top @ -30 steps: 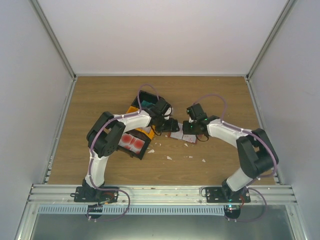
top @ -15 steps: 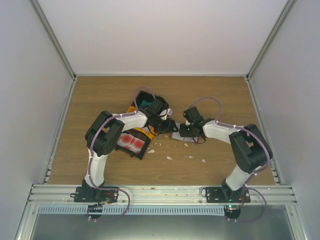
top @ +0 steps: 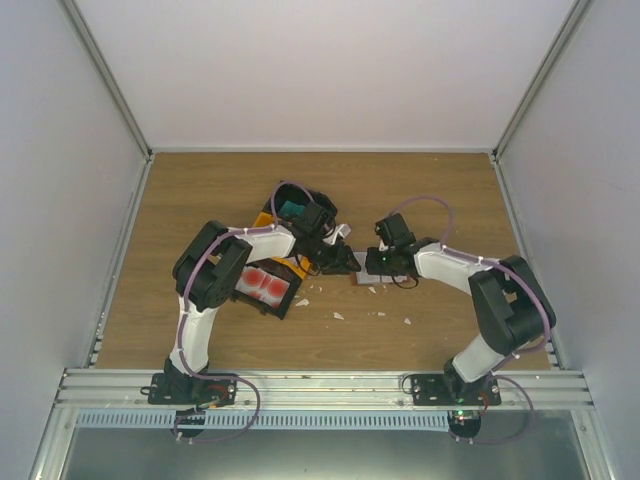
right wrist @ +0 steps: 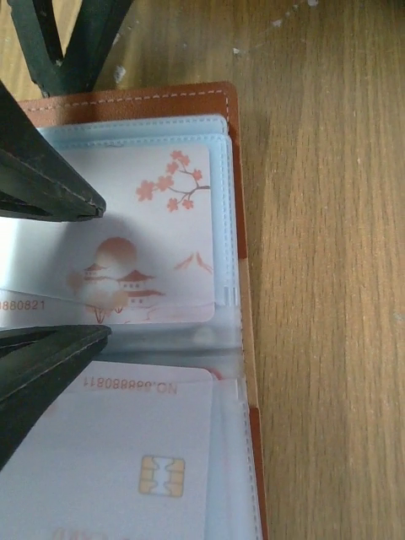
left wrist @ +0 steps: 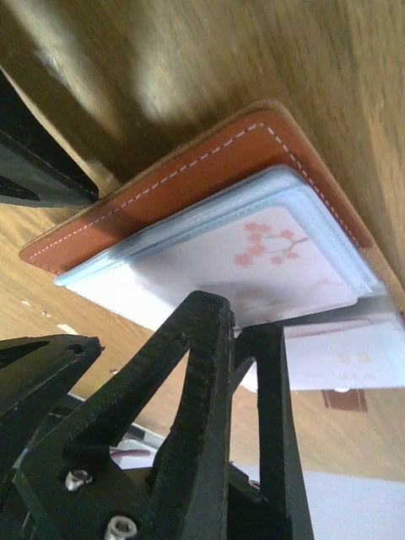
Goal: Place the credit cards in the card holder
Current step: Close the card holder at the center of the board.
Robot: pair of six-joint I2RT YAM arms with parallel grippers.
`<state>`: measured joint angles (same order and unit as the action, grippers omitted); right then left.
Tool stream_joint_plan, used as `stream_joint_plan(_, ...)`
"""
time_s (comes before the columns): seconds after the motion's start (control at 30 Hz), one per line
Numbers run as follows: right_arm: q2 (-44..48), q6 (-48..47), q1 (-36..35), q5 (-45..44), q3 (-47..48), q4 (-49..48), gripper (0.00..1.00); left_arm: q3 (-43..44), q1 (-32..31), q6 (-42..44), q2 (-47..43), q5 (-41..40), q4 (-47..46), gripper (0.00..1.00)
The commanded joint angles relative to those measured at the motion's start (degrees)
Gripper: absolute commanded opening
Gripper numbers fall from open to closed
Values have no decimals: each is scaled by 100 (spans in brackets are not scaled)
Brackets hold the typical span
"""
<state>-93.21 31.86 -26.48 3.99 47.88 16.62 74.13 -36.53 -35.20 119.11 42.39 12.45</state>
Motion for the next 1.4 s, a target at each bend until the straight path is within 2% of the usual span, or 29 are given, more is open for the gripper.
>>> stream_joint_plan(0.0, 440, 119, 73, -153, 49, 251, 36, 38, -73, -38, 77, 387, -512, 44)
stream_joint_plan(0.1, 727, 252, 166, -469, -67, 315, 39, 86, -73, -52, 127, 412, -518, 45)
stream_joint_plan(0.23, 1114, 419, 481, -869, -389, 417, 51, 166, -97, -56, 206, 458, -532, 47)
stream_joint_plan(0.43, 1164, 266, 1089, -645, -751, 318, 68, 318, -141, -74, 304, 555, -561, 52)
stream_joint_plan(0.5, 1091, 223, 1234, -432, -868, 155, 71, 353, -160, -74, 297, 570, -565, 54)
stream_joint_plan(0.9, 1019, 206, 1509, 833, -1255, -368, 73, 719, -330, -67, 360, 817, -667, 64)
stream_joint_plan(1.23, 1096, 267, 1509, 1174, -1445, -588, 73, 1041, -515, -354, 554, 903, -1218, 69)
stream_joint_plan(1.37, 1364, 414, 1513, 789, -1530, -544, 72, 1086, -588, -444, 650, 919, -1514, 70)
